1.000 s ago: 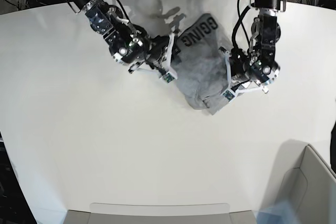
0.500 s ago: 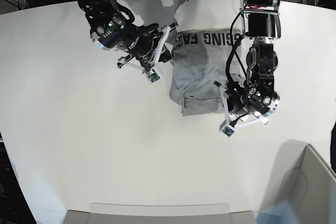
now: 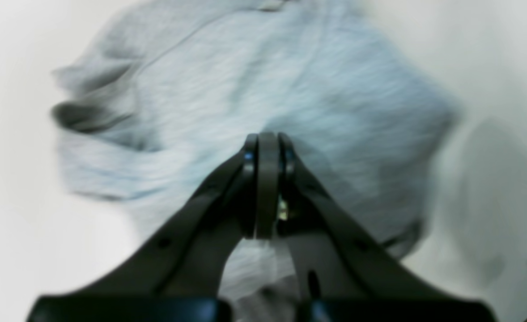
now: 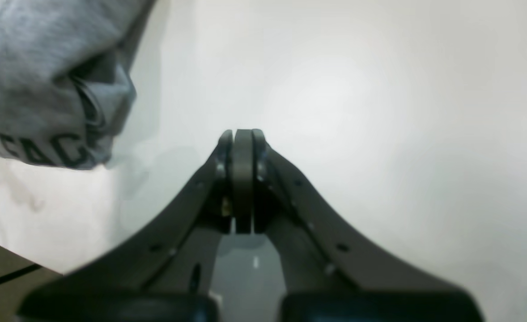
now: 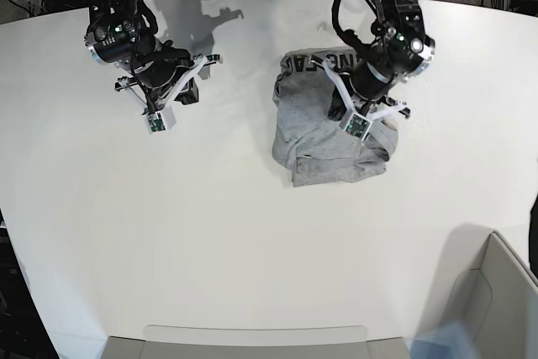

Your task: Fold the T-shirt properly

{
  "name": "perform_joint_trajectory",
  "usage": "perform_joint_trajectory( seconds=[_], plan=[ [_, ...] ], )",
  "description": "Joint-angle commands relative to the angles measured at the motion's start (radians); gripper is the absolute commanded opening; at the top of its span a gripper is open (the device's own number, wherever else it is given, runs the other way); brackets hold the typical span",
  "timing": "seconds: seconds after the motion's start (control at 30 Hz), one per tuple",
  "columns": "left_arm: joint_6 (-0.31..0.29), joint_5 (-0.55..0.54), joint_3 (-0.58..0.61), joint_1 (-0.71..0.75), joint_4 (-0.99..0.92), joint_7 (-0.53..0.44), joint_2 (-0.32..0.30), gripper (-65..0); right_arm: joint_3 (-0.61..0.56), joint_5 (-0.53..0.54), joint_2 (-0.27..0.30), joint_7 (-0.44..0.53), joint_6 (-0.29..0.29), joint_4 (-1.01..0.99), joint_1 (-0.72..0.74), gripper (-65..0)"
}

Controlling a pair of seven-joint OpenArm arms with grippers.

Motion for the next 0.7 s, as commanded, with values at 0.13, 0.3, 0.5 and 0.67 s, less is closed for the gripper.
perform_joint_trajectory(
  seconds=[0.13,0.3,0.5,0.67],
  plan=[
    [0.002,-0.009,0.005,-0.006,-0.146,-0.065,0.024,-65.0,-0.005,0.016,0.021,0.021,0.007,0.017,-0.001,-65.0],
    [0.002,-0.009,-0.036,-0.096,-0.368,-0.072,0.008,-65.0,-0.003,0.016,0.025,0.021,0.007,0.02,-0.003,-65.0],
    [0.002,-0.009,-0.131,-0.119,-0.413,-0.072,-0.102,-65.0,0.001,0.016,0.025,0.021,0.007,0.02,-0.018,-65.0],
    [0.002,-0.015,-0.14,-0.164,-0.531,-0.078,-0.259,-65.0,0.003,0.011,0.025,0.021,0.007,0.02,-0.024,-65.0]
  ],
)
